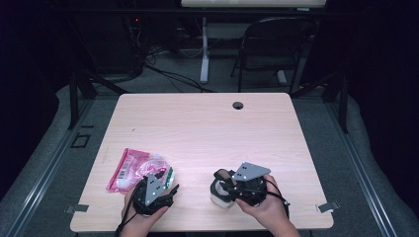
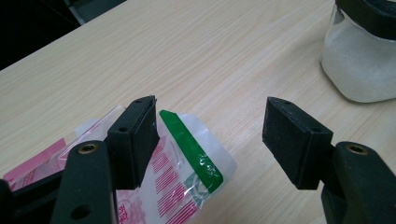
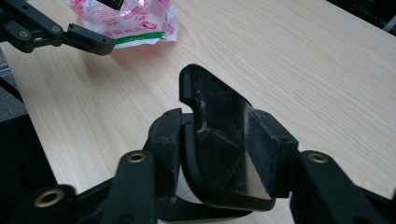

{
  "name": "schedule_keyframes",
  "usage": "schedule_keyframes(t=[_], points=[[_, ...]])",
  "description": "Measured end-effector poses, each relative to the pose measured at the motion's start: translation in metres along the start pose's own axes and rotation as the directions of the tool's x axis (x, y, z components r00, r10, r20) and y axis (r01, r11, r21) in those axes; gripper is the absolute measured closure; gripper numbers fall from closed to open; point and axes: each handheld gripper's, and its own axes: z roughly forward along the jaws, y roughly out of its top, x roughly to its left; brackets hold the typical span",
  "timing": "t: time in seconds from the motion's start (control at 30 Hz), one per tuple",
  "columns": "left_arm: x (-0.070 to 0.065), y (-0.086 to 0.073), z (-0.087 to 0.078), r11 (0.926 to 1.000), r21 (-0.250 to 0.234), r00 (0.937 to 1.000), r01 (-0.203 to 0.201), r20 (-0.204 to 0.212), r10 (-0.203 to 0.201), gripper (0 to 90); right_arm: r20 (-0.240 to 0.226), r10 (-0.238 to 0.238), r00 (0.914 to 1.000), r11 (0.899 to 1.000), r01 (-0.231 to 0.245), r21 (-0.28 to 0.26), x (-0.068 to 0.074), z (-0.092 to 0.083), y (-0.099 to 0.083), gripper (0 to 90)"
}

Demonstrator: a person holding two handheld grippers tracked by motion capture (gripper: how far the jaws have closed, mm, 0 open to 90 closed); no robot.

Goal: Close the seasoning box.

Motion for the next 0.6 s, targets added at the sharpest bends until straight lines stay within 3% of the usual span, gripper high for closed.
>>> schedule_keyframes(t=[0.6], points=[[0.0005, -0.0003, -0.0002, 1.0, -0.001, 1.0, 0.003, -0.003, -0.003, 35.8, -0.016, -0.015, 0.9998, 1.0, 0.015, 0.016, 0.0047, 0.0054, -0.0006, 51.8]])
